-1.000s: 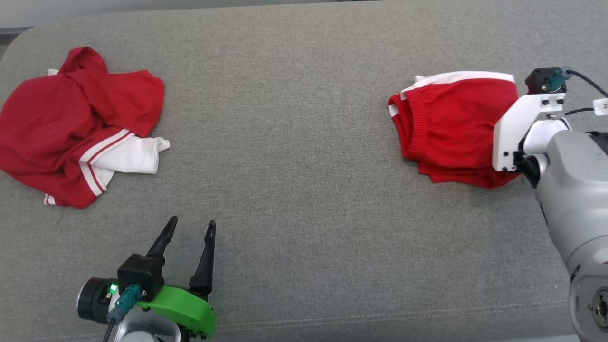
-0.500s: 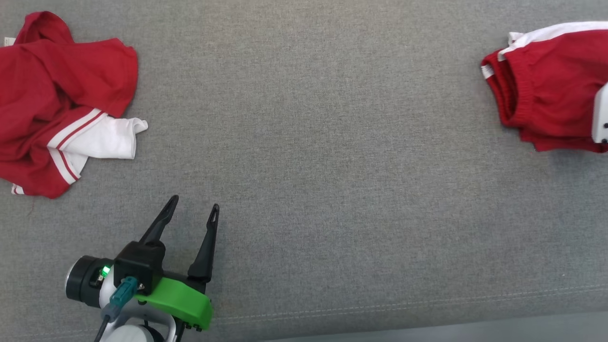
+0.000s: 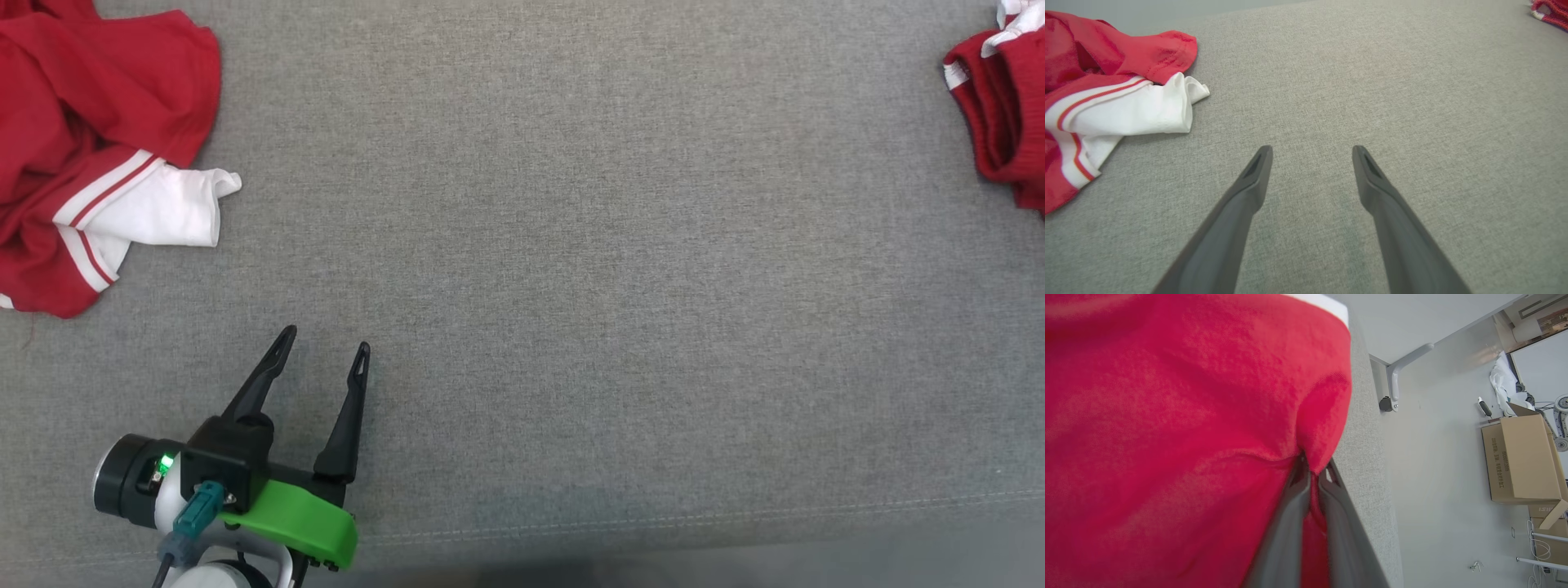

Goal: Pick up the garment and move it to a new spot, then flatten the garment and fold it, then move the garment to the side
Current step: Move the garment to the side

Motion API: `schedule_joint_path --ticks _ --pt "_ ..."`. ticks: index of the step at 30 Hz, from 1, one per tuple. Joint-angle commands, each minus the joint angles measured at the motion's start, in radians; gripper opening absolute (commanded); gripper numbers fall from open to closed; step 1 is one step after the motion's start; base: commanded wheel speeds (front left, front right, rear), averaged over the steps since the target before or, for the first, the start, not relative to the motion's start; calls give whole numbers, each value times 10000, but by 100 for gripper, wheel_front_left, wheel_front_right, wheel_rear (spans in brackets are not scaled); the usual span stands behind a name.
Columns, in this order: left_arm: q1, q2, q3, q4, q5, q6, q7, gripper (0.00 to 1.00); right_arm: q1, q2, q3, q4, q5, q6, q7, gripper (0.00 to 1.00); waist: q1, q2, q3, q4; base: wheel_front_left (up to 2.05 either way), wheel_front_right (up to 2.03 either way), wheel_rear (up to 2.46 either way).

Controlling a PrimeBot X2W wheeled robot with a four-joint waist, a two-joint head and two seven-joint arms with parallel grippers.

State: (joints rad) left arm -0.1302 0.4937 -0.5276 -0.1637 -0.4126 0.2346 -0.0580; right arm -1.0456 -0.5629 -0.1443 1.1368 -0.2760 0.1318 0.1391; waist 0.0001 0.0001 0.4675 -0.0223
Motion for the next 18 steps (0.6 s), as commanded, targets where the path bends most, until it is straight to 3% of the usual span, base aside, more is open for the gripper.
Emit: schedule_joint_path --ticks 1,2,3,10,13,15,18 --pt "-31 72 1 -41 78 47 22 100 117 -50 -101 -156 -125 -21 -73 11 -1 -1 144 83 0 0 0" --pt "-53 65 -10 -48 89 48 23 100 180 -40 -188 -284 -212 -20 -172 45 -1 -1 180 105 0 0 0" --pt "-76 52 -17 -57 94 52 18 100 232 -64 -291 -372 -294 -20 -171 100 -1 -1 217 132 0 0 0" --pt "-309 -112 6 145 -17 25 -154 100 540 136 -1232 -1167 -695 -20 -328 100 -1 -1 134 270 0 0 0" --pt "-410 -229 -55 344 1 -38 -369 100 685 566 -1710 -1421 -251 -20 -852 100 -1 -1 -145 293 0 0 0" --pt "-456 -451 -71 603 -61 -62 -719 100 853 1031 -2536 -1649 783 -20 -1760 100 -1 -1 -639 325 0 0 0" --pt "-425 -627 -72 944 -155 -91 -987 100 1391 1359 -2304 -1754 1297 -20 -2476 100 -1 -1 -1263 344 0 0 0"
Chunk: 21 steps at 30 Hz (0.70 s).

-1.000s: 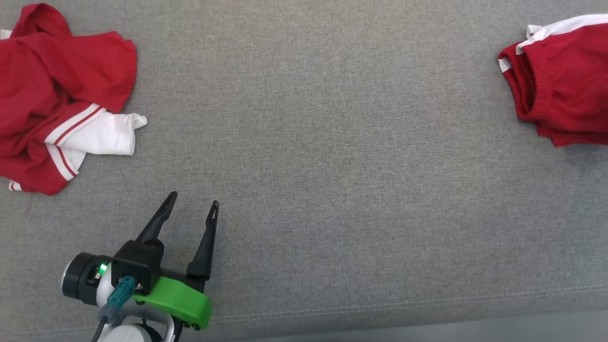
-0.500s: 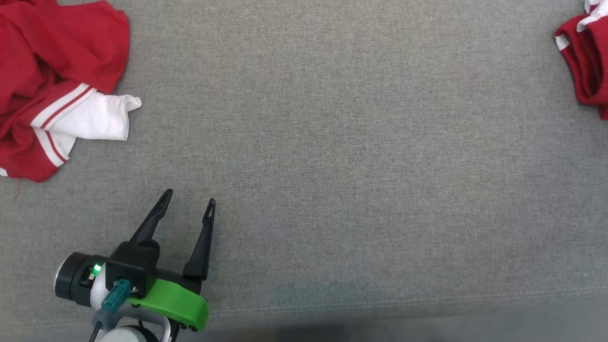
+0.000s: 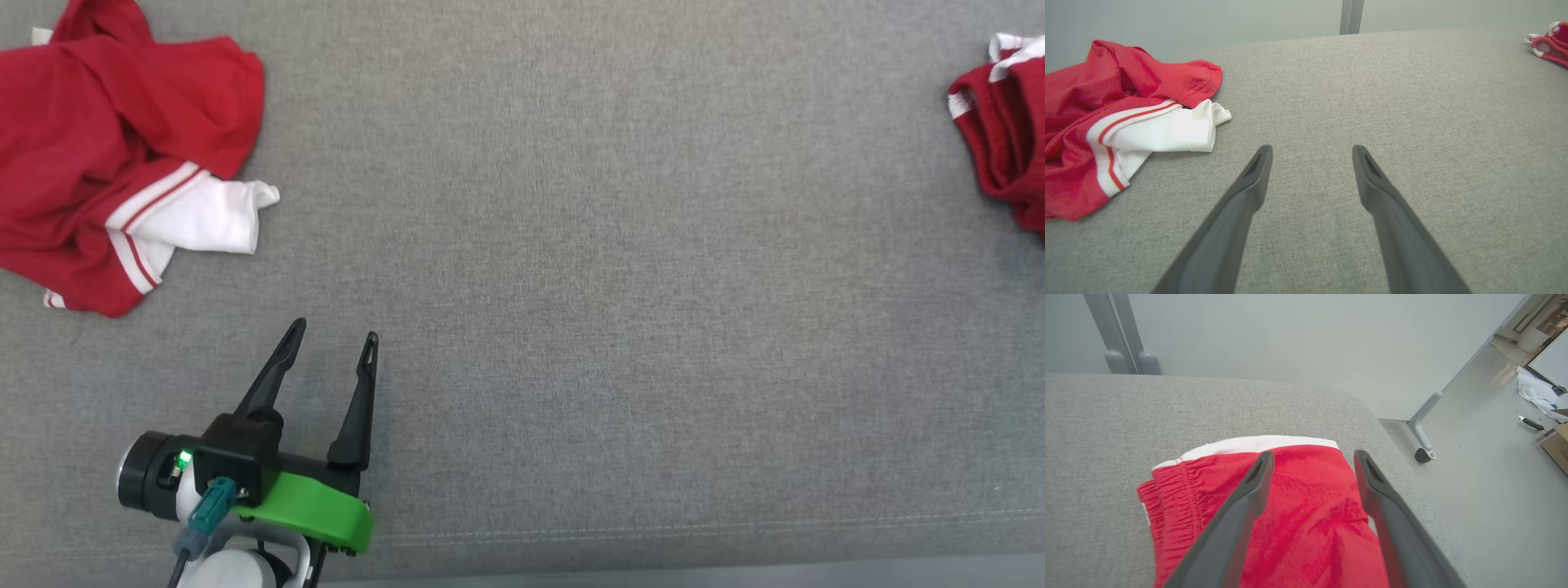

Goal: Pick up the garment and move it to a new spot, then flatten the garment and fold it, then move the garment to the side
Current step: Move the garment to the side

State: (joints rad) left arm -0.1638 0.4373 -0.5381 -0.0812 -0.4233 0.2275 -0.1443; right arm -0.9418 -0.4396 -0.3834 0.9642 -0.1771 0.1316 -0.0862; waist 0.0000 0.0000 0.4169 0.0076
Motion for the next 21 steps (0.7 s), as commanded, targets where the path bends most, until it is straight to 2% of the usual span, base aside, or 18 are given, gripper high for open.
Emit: schedule_joint_path --ticks 1,8,9,11,14,21 --pt "-90 -63 33 120 -48 -20 -124 100 354 126 87 -28 308 -18 -223 100 0 0 -757 44 0 0 0" --pt "350 -351 176 867 -331 194 -583 100 1571 748 1042 -338 1909 -16 -785 100 0 0 -2362 -7 0 0 0" --pt "428 -390 214 984 -386 215 -633 100 1749 949 1281 -434 2402 -16 -841 100 0 0 -2611 9 0 0 0" --pt "585 -539 320 1149 -588 278 -723 100 2206 952 1663 -743 3188 -21 -809 100 0 0 -3058 86 0 0 0" --pt "979 -716 666 1323 -1005 411 -898 100 3059 1099 2405 -1775 4870 -13 -702 100 0 0 -3734 166 0 0 0" --pt "1436 -982 1214 1601 -1742 726 -850 100 4654 1430 3072 -3542 6533 -12 -400 100 0 0 -4531 221 0 0 0"
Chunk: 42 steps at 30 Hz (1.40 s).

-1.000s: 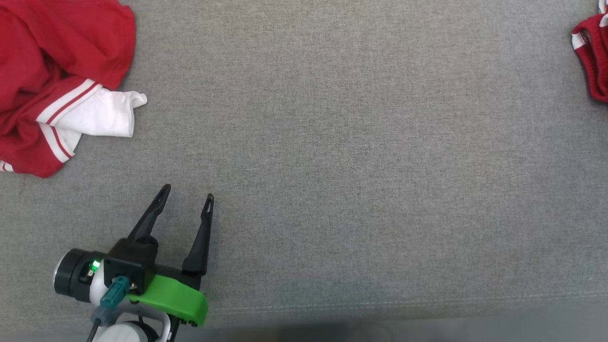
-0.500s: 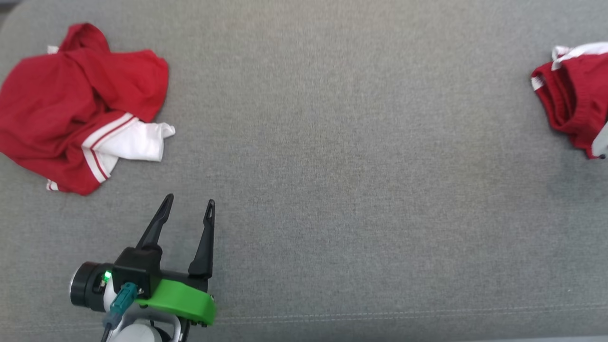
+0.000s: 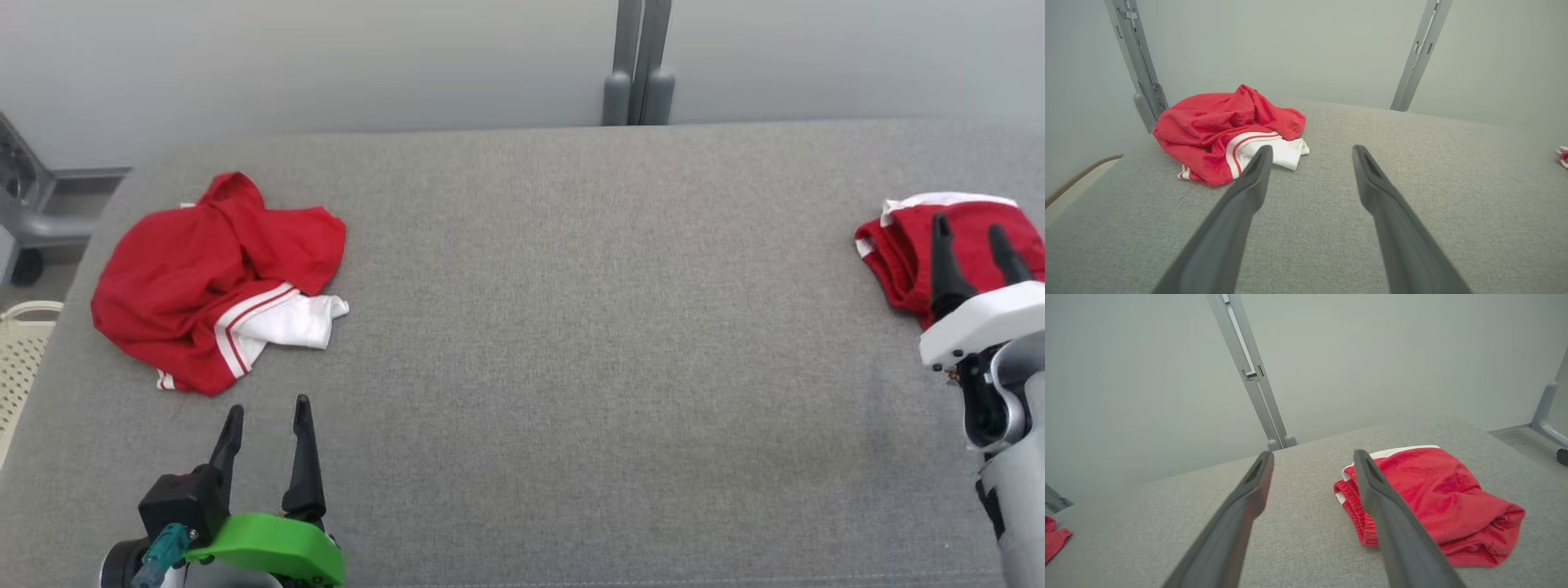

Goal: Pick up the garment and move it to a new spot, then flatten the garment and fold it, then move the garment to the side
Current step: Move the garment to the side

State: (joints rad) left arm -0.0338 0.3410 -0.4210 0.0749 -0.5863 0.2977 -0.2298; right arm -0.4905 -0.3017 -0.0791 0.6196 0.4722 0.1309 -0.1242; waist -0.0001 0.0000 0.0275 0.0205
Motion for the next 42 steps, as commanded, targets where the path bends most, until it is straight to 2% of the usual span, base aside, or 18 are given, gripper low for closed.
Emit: schedule_joint_path --ticks 1,8,14,17,23,27,33,35,42 --pt "164 -9 105 138 -205 48 99 100 319 132 39 -296 149 -4 -2 100 1 0 -693 83 0 0 0" --pt "9 -14 252 564 -340 477 563 100 1416 859 175 -1317 508 -4 196 100 1 0 -1023 88 0 0 0" --pt "-104 167 -57 884 -138 383 853 100 2657 1506 -18 -2179 248 -3 240 100 1 0 -1295 247 0 0 0" --pt "19 62 98 1030 -275 533 705 100 3386 1872 -63 -2686 71 -3 326 100 1 0 -1433 306 0 0 0" --pt "396 -85 604 1090 -695 547 216 100 4462 2372 -350 -3584 -18 -3 385 100 1 0 -1677 412 0 0 0" --pt "779 -167 969 1045 -903 277 -123 100 5189 2491 -419 -4122 -27 -3 371 100 1 0 -1844 487 0 0 0" --pt "1319 -206 1248 875 -765 -764 -353 100 5955 2506 48 -4373 468 -3 154 100 1 0 -1983 517 0 0 0" --pt "1522 -257 1379 738 -604 -989 -353 100 6162 2501 222 -4416 537 -3 169 100 1 0 -2010 522 0 0 0" --pt "2149 -293 1647 771 -71 -1492 -362 100 6558 2502 655 -4497 42 -3 206 100 1 0 -2014 455 0 0 0"
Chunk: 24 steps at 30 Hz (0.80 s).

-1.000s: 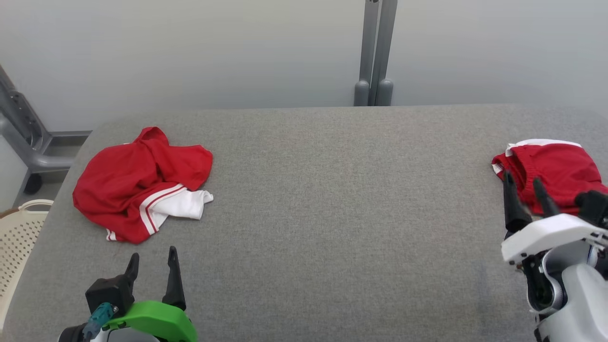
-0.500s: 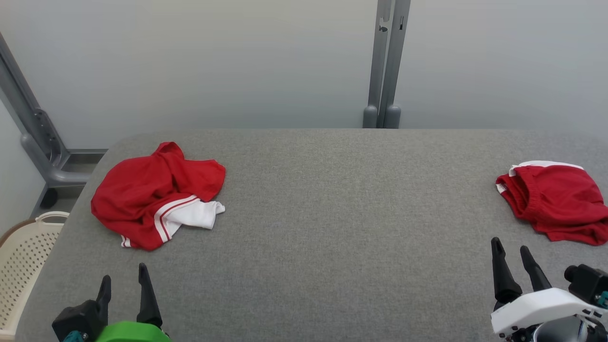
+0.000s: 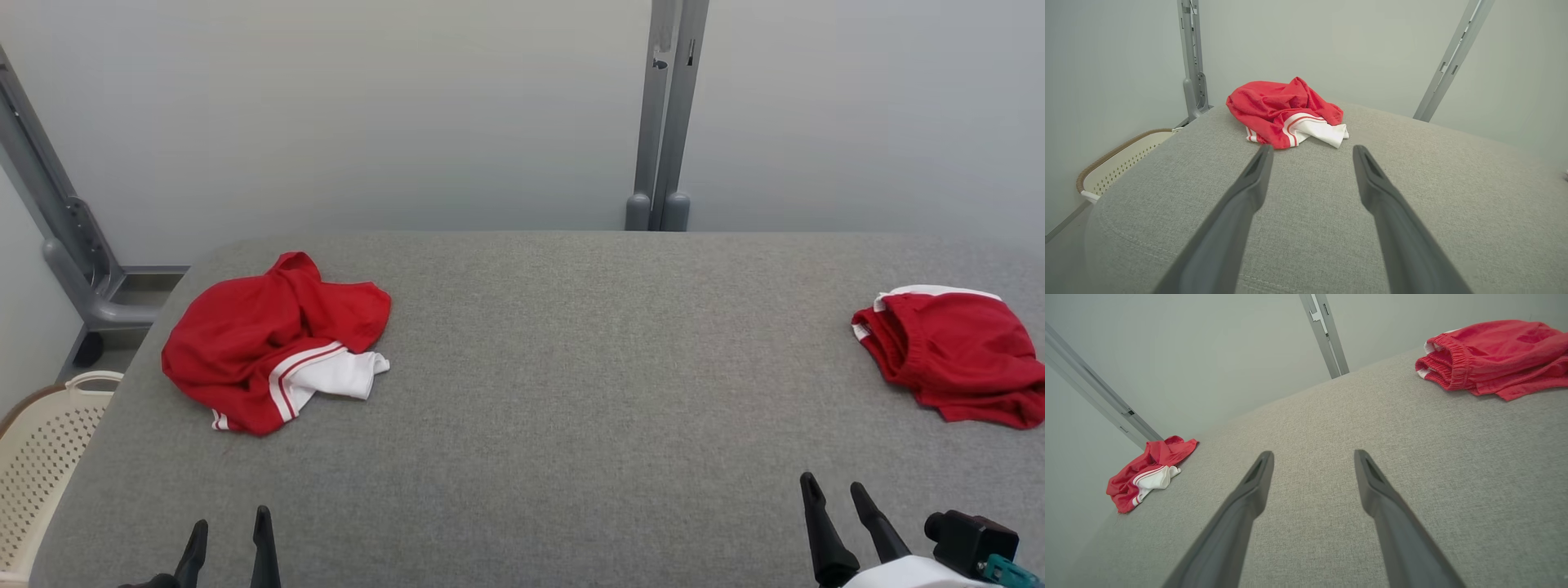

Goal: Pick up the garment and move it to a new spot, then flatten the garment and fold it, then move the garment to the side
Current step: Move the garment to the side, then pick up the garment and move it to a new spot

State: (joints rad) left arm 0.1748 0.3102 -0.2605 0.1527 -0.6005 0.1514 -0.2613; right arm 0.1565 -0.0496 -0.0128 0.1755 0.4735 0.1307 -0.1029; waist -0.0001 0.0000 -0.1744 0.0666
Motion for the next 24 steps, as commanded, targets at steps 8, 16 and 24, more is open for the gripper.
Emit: schedule_joint_path --ticks 8,16,24 --pt "227 -198 51 181 425 23 -48 100 200 -19 62 127 -452 -1 -27 100 1 0 92 -69 0 0 0" --pt "86 -228 56 255 553 -39 -49 100 57 -18 25 186 -506 -1 -53 100 1 0 130 -85 0 0 0" --pt "-93 -155 -43 255 607 -26 -24 100 11 -18 -15 192 -508 -1 -98 100 1 0 213 38 0 0 0"
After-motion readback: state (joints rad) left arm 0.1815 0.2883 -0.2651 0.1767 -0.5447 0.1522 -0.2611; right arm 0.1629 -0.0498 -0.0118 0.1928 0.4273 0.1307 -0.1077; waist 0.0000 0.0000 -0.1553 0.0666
